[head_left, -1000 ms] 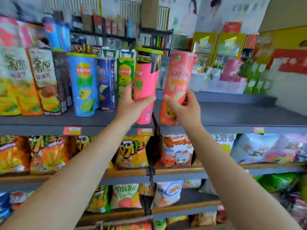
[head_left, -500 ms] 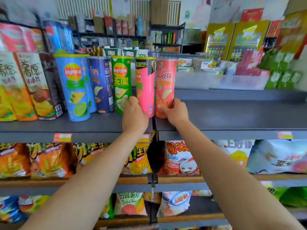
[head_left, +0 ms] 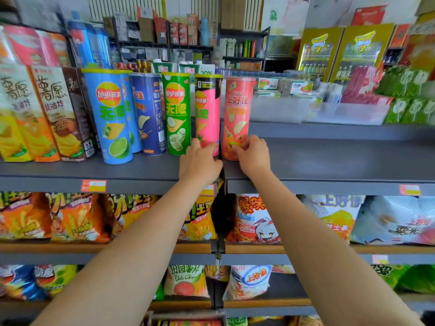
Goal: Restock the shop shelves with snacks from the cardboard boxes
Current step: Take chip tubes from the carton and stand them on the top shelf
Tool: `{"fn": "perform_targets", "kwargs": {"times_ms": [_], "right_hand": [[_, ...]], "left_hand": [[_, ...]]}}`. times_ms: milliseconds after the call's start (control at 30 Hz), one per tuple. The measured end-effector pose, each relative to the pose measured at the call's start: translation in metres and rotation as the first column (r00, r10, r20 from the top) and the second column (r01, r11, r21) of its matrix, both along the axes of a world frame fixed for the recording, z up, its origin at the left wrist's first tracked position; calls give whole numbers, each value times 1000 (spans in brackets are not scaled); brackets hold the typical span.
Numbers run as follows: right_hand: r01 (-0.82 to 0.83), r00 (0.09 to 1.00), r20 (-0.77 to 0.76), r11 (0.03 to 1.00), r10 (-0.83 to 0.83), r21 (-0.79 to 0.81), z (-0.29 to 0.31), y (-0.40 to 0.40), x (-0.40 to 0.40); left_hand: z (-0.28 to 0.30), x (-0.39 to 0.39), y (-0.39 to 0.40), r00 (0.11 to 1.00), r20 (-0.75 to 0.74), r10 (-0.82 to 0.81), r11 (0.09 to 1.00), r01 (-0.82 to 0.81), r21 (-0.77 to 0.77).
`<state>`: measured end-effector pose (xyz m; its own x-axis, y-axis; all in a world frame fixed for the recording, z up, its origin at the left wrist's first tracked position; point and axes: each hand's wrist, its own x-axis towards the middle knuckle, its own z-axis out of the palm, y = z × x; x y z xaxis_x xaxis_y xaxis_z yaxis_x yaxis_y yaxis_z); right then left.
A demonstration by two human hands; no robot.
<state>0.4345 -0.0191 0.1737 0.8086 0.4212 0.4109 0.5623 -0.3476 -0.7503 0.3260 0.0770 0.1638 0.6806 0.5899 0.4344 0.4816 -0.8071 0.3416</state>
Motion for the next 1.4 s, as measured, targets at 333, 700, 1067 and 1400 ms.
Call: {"fn": "perform_targets", "kwargs": {"times_ms": [333, 700, 1067, 1400], "right_hand": [[-40, 998, -39, 963, 52, 267, 1, -16, -37], [-294, 832, -519, 949, 196, -113, -259, -68, -178], [-295, 955, -258, 520, 145, -801, -458, -44, -200], [-183, 932, -106, 198, 346, -963, -487, -11, -195]], "left_hand": [[0, -20, -14, 939, 328, -101, 989, 132, -74], [-270, -215, -37, 982, 151, 116, 851, -20, -525], [-488, -361, -94, 848, -516, 120, 488, -503, -713], [-501, -371, -94, 857, -491, 156, 481, -500, -720]]}}
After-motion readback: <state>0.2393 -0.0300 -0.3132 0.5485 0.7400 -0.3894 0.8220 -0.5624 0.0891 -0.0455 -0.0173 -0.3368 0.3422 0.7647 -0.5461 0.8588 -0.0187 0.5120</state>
